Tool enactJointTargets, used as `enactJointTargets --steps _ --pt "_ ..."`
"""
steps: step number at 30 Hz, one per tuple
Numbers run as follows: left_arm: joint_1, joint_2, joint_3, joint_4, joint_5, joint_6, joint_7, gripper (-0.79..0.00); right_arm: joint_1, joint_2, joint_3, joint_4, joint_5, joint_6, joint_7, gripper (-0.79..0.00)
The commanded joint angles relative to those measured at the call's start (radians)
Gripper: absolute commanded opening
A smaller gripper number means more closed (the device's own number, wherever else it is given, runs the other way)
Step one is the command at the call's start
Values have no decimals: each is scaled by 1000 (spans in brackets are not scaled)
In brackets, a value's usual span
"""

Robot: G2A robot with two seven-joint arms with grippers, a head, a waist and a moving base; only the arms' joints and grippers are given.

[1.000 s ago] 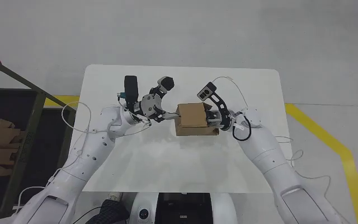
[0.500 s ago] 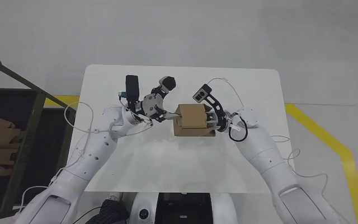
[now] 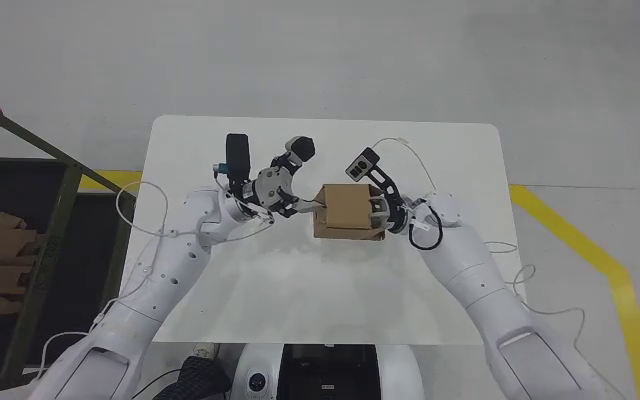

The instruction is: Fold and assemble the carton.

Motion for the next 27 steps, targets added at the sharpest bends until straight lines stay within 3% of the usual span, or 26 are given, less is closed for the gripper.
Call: enactJointTargets --steps 1,11,27 --pt "3 1 -10 2 5 -1 3 0 -3 3 10 1 1 0 0 -785" --pt "44 10 -50 -7 106 -5 -27 0 -12 16 20 -7 21 0 0 -785" --pt "85 13 -71 -58 217 77 -29 0 -9 20 1 -8 -1 0 0 -785"
